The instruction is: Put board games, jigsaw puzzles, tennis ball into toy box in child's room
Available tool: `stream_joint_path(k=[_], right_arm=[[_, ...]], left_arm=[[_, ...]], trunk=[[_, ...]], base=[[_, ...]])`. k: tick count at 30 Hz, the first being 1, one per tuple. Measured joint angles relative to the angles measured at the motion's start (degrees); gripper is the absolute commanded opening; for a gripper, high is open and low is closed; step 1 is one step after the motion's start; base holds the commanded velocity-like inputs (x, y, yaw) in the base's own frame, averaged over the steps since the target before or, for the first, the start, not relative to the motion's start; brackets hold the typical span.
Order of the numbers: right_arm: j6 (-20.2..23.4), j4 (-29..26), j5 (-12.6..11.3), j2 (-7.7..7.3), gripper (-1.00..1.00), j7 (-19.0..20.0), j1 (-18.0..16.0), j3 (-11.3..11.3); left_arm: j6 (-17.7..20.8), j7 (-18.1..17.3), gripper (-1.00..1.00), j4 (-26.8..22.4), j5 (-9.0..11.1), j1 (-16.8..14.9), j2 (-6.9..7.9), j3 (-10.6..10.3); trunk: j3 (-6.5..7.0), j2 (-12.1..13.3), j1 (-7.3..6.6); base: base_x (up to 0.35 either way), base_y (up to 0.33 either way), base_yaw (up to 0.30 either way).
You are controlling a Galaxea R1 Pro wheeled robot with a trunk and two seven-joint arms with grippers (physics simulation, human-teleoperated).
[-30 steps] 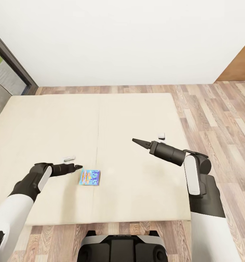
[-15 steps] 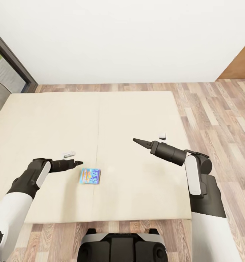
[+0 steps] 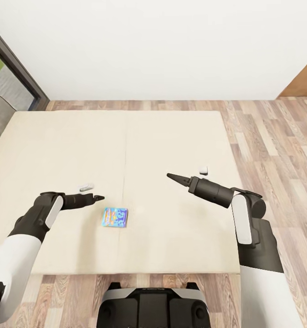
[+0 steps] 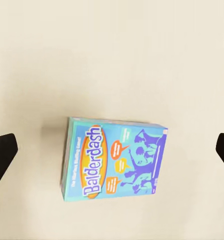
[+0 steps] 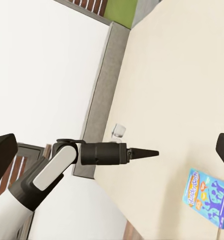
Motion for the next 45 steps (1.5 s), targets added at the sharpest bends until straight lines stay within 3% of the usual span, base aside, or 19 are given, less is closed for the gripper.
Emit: stream_joint_path(k=[30,45], right_arm=[[0.0,-0.1,0.0,-0.01,1.00,0.2,0.1,0.0],[0.0,-0.1,0.0,0.00,1.00,0.2,0.1,-0.1]], left_arm=[[0.0,0.0,1.00,0.0,0.0,-0.4,-0.24,0.1],[-0.2,0.0,1.00,0.0,0.0,-0.4,-0.45,0.1]], trunk=[[-2.73,0.0,0.00],[-3.70,0.0,0.00]], base=[[0.000,0.000,0.070],[0.000,0.000,-0.174]])
